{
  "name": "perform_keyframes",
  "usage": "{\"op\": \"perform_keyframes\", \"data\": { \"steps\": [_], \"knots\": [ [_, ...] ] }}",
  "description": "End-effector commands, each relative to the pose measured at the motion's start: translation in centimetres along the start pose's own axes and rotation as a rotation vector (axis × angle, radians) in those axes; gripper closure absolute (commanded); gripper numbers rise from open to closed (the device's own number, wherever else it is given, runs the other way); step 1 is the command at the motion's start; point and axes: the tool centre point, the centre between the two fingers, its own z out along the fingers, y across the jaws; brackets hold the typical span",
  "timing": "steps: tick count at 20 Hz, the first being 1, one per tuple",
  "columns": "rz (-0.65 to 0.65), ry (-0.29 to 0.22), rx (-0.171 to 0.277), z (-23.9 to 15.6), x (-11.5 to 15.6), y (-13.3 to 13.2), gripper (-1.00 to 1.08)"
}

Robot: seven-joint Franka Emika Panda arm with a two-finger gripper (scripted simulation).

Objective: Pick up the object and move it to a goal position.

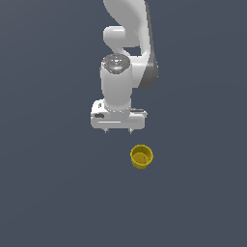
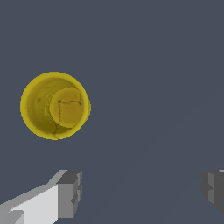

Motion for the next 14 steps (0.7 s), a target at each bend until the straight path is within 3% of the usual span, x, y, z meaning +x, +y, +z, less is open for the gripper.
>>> {"op": "perform_keyframes", "data": {
  "steps": [1,14],
  "knots": [
    [0.0,0.0,0.0,0.0,0.0,0.0,-0.2],
    [-0.05,-0.019,-0.021,0.86,-0.03,-0.82,-0.2]
  ]
}}
